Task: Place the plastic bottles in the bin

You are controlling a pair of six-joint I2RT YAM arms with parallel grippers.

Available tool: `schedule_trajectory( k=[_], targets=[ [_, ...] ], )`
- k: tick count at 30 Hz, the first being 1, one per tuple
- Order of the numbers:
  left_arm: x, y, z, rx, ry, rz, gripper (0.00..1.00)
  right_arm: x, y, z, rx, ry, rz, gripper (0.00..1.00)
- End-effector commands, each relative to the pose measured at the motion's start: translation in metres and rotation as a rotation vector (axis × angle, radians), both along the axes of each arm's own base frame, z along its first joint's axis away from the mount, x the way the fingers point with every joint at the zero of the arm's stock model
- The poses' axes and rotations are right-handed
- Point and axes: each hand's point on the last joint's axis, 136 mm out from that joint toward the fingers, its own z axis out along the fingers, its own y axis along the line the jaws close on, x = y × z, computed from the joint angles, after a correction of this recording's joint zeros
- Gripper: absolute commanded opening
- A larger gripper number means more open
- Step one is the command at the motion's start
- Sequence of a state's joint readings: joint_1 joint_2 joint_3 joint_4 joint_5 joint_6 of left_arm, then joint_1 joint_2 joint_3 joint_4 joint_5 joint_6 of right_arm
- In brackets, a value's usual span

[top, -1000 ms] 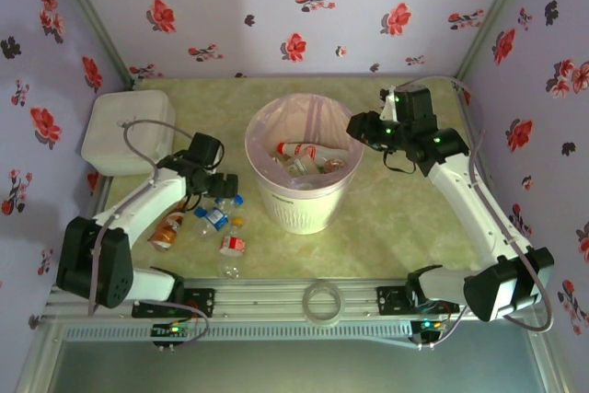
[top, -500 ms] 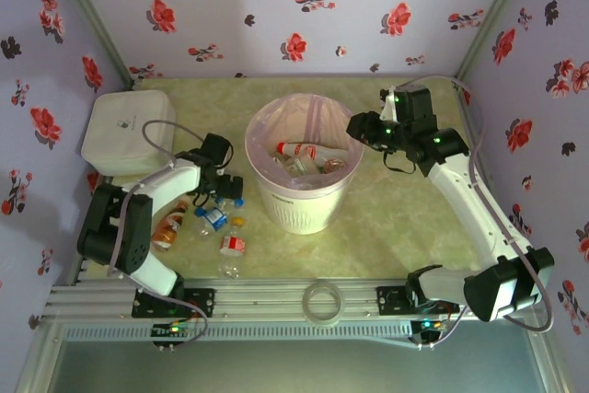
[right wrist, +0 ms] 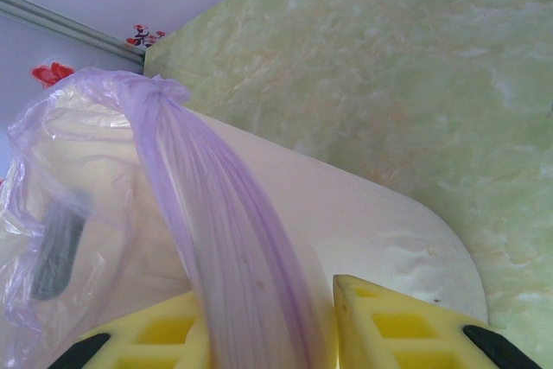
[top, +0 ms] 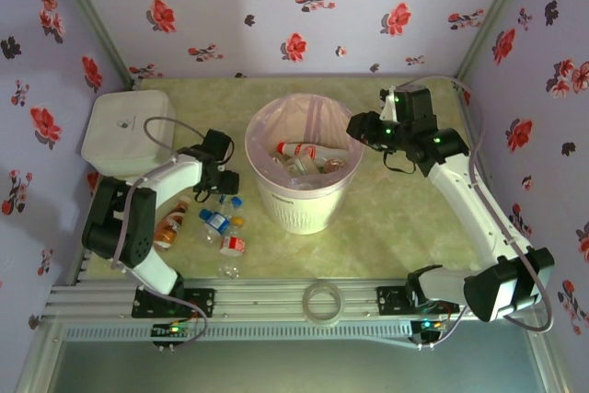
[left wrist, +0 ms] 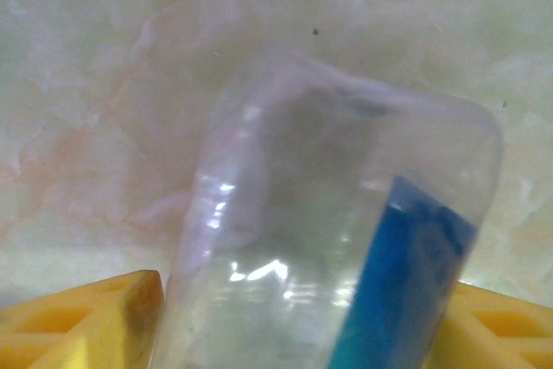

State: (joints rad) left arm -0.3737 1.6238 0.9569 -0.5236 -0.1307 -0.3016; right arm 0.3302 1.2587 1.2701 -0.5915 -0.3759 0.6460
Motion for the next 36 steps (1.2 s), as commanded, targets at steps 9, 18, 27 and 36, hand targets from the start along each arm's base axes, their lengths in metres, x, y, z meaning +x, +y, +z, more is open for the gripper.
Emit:
schedule_trajectory(
  k=[9, 18, 27, 36],
  targets=[
    [0.037, 0.004, 0.051, 0.031, -0.098, -0.010, 0.69, -0.002, -0.001, 0.012, 0.006, -0.028, -0.007, 0.33],
    [0.026, 0.002, 0.047, 0.015, -0.042, -0.032, 0.84, -0.004, -0.002, 0.013, 0.005, -0.034, -0.008, 0.33],
    [-0.005, 0.006, 0.006, -0.001, 0.064, -0.010, 0.85, -0.002, -0.001, 0.013, 0.005, -0.032, -0.003, 0.34],
    [0.003, 0.005, 0.001, 0.018, 0.072, -0.026, 0.69, -0.003, -0.002, 0.015, 0.005, -0.035, -0.008, 0.34]
  ],
)
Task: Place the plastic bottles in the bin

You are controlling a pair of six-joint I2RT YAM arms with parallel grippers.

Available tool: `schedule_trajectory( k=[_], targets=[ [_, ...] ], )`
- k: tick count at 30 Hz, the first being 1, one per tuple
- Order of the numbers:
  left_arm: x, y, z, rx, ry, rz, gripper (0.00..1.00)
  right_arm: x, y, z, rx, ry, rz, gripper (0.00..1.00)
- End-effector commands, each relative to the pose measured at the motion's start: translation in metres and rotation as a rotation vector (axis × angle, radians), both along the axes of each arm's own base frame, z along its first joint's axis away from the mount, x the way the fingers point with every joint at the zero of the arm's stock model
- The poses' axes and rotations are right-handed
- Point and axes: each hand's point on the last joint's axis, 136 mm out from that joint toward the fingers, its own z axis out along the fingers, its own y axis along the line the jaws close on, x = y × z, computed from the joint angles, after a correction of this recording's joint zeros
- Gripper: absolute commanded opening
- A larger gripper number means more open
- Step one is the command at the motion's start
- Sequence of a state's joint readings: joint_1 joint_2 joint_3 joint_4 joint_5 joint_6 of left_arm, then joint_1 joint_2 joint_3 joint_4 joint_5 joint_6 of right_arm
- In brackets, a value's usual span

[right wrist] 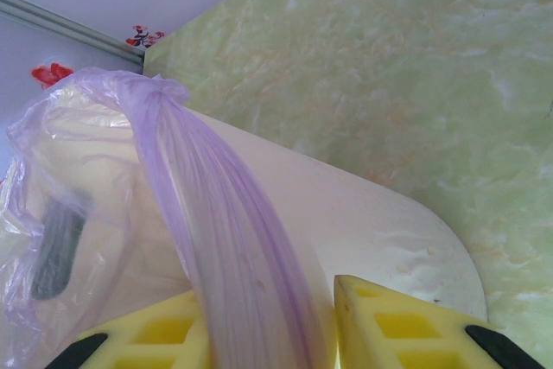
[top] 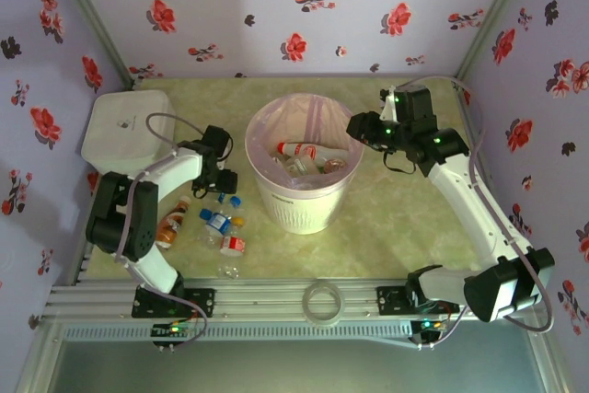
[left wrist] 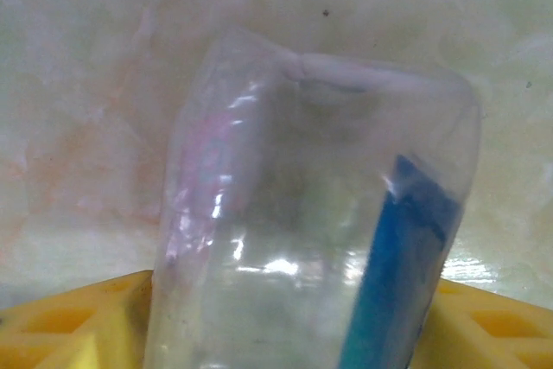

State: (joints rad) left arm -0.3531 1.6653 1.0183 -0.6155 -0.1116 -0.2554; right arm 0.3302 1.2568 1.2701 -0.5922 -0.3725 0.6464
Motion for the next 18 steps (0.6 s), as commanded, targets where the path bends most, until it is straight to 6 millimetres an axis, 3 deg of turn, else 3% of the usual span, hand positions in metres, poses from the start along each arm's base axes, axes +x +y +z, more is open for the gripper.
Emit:
schedule_trajectory(
  k=[1, 6, 11, 15, 18],
  targets=[
    [0.007, 0.000, 0.003, 0.000, -0.002, 0.000, 0.66, -0.003, -0.001, 0.015, 0.007, -0.035, -0.004, 0.34],
    [0.009, -0.001, 0.003, 0.008, 0.007, -0.010, 0.59, -0.004, -0.002, 0.013, 0.005, -0.030, -0.005, 0.34],
    [0.020, 0.000, 0.021, 0.023, -0.033, -0.026, 0.57, -0.004, -0.001, 0.015, 0.009, -0.034, -0.004, 0.34],
    [0.037, 0.001, 0.058, 0.037, -0.108, -0.036, 0.52, -0.005, -0.002, 0.017, 0.007, -0.037, -0.005, 0.33],
    [0.055, 0.001, 0.107, 0.031, -0.232, -0.027, 0.43, -0.006, -0.002, 0.017, 0.009, -0.038, -0.004, 0.33]
  ],
)
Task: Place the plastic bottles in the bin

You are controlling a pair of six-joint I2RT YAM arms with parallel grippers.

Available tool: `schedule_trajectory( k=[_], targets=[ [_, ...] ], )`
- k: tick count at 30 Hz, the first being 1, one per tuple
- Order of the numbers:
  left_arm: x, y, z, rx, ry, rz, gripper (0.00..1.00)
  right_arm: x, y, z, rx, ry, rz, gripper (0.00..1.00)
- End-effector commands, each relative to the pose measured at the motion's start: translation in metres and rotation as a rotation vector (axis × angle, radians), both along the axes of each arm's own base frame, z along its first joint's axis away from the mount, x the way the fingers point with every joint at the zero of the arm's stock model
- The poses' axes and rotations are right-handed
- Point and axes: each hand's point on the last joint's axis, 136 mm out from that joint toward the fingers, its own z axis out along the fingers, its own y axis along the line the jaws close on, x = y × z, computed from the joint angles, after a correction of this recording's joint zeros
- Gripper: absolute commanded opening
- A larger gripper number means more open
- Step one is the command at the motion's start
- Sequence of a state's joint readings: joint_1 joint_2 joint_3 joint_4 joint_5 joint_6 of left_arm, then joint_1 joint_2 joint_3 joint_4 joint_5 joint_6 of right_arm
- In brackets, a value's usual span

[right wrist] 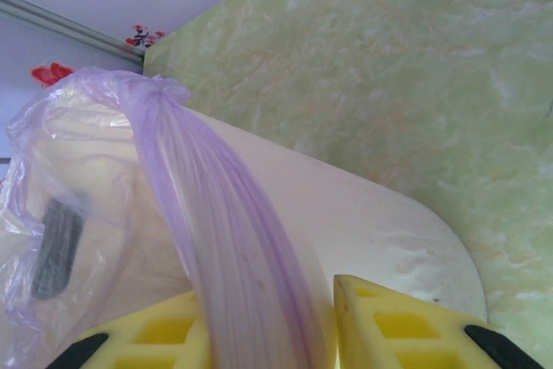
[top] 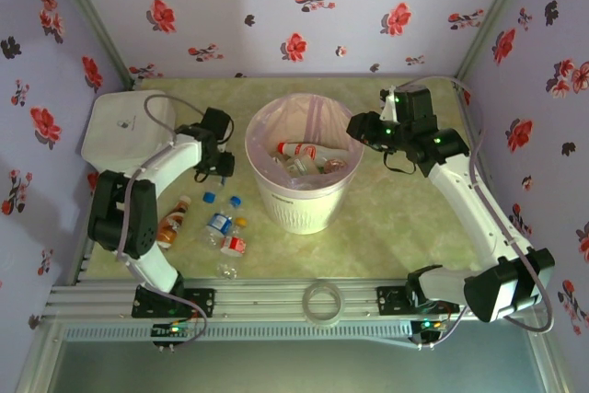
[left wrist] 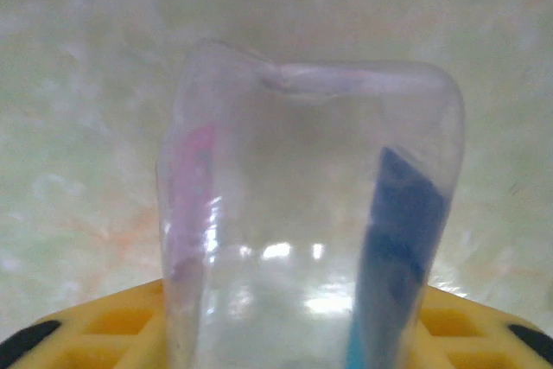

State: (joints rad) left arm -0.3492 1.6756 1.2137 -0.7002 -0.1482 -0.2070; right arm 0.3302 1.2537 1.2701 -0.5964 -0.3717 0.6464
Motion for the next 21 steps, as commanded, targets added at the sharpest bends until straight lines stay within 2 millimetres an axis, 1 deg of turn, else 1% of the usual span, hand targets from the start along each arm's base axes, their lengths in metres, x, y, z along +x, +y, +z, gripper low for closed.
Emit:
schedule_trajectory(
  k=[1, 2, 4, 5, 7, 8, 9, 11, 13, 15, 16, 18, 21],
  targets=[
    [0.019, 0.009, 0.074, 0.015, -0.175, 0.015, 0.39, -0.005, -0.002, 0.017, 0.011, -0.039, -0.005, 0.33],
    [0.023, 0.009, 0.092, 0.006, -0.221, 0.020, 0.37, -0.005, -0.001, 0.017, 0.012, -0.040, -0.004, 0.33],
    [0.029, 0.010, 0.136, -0.010, -0.334, 0.029, 0.31, -0.004, -0.001, 0.018, 0.018, -0.044, -0.006, 0.33],
    [0.030, 0.011, 0.154, -0.010, -0.380, 0.032, 0.29, -0.004, -0.001, 0.017, 0.018, -0.042, -0.007, 0.33],
    [0.029, 0.017, 0.198, -0.018, -0.492, 0.055, 0.22, -0.005, -0.001, 0.018, 0.019, -0.042, -0.006, 0.33],
    [0.027, 0.017, 0.215, -0.037, -0.539, 0.064, 0.19, -0.005, -0.001, 0.017, 0.021, -0.038, -0.006, 0.33],
    [0.025, 0.014, 0.235, -0.080, -0.594, 0.060, 0.14, -0.006, -0.001, 0.019, 0.024, -0.042, -0.005, 0.33],
    [0.016, 0.000, 0.271, -0.207, -0.684, 0.017, 0.08, -0.007, -0.002, 0.019, 0.020, -0.046, -0.011, 0.33],
    [0.003, -0.022, 0.307, -0.351, -0.758, -0.055, 0.03, -0.007, -0.003, 0.020, 0.019, -0.048, -0.012, 0.33],
    [-0.009, -0.040, 0.333, -0.402, -0.803, -0.120, 0.02, -0.007, -0.002, 0.020, 0.024, -0.049, -0.012, 0.33],
    [-0.015, -0.049, 0.342, -0.400, -0.813, -0.153, 0.00, -0.007, -0.002, 0.021, 0.028, -0.050, -0.013, 0.32],
    [-0.023, -0.065, 0.355, -0.379, -0.825, -0.200, 0.00, -0.006, -0.001, 0.022, 0.033, -0.050, -0.010, 0.32],
    [-0.036, -0.100, 0.371, -0.380, -0.849, -0.311, 0.00, -0.007, -0.001, 0.022, 0.035, -0.051, -0.014, 0.32]
  ],
)
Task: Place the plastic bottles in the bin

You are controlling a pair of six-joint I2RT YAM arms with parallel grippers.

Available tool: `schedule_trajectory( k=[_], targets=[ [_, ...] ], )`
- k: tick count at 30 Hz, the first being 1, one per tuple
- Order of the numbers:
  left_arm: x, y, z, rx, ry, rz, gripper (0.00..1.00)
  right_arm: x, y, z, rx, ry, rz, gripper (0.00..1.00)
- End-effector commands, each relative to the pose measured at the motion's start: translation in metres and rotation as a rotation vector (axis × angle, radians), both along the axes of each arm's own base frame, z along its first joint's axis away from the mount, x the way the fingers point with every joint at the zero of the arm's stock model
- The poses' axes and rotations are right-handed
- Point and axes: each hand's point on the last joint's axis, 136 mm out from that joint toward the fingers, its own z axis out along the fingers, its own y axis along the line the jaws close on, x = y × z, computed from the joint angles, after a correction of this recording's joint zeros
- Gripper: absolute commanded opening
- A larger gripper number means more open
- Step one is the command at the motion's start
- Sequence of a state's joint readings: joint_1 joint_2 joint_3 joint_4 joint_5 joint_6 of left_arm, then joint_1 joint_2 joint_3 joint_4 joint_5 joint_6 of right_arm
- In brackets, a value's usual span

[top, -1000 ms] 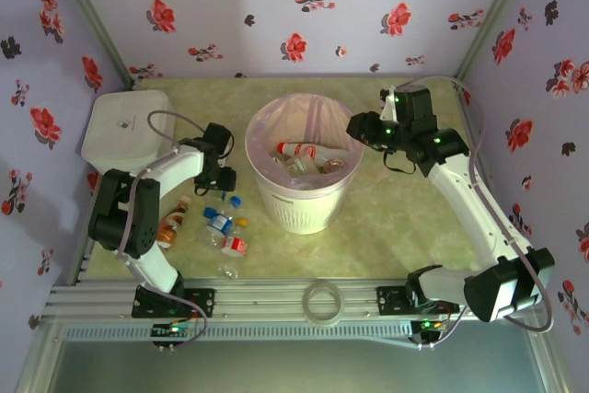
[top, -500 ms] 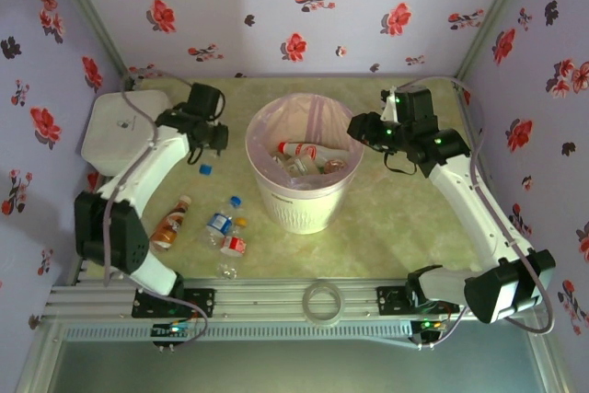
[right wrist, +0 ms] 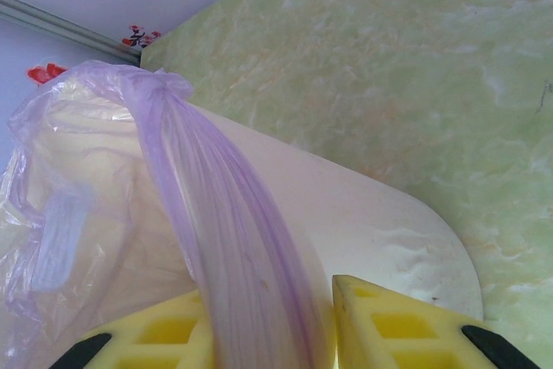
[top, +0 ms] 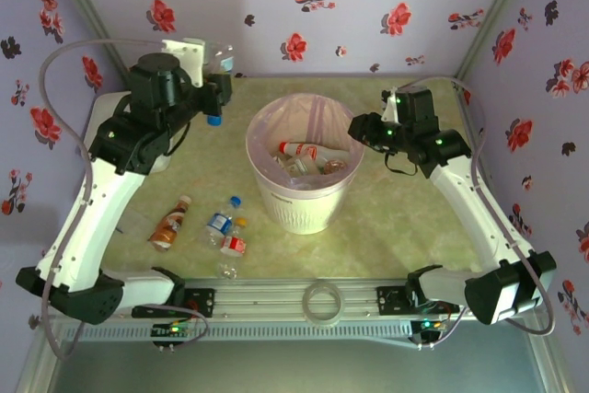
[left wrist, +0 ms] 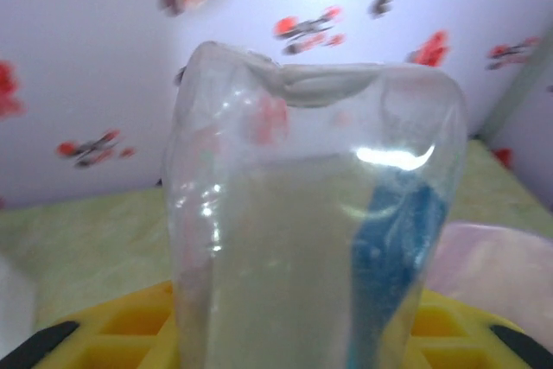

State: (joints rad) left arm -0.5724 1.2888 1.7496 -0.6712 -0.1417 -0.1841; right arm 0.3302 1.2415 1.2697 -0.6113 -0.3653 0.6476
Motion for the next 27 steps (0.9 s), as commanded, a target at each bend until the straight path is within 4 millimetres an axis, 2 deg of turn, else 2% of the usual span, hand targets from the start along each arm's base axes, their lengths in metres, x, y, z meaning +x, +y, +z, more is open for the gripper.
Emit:
schedule_trajectory(
  k=[1, 4, 6, 13, 20, 26, 27],
  targets=[
    [-0.009, -0.033, 0.006, 0.068, -0.024, -0.091, 0.00, -0.004, 0.001, 0.022, 0.040, -0.055, -0.008, 0.32],
    [-0.017, -0.065, 0.010, 0.087, -0.031, -0.173, 0.00, -0.004, 0.001, 0.022, 0.044, -0.059, -0.010, 0.32],
    [-0.022, -0.084, 0.004, 0.115, -0.017, -0.220, 0.00, -0.004, 0.000, 0.023, 0.044, -0.060, -0.013, 0.32],
    [-0.030, -0.132, -0.039, 0.216, 0.070, -0.328, 0.00, -0.006, 0.002, 0.023, 0.051, -0.057, -0.004, 0.31],
    [-0.034, -0.154, -0.102, 0.338, 0.233, -0.417, 0.00, -0.006, 0.001, 0.023, 0.048, -0.058, -0.007, 0.30],
    [-0.036, -0.161, -0.133, 0.361, 0.309, -0.444, 0.00, -0.006, 0.001, 0.023, 0.040, -0.061, -0.005, 0.30],
    [-0.040, -0.158, -0.143, 0.382, 0.344, -0.450, 0.00, -0.006, 0.001, 0.022, 0.039, -0.058, -0.004, 0.30]
  ],
)
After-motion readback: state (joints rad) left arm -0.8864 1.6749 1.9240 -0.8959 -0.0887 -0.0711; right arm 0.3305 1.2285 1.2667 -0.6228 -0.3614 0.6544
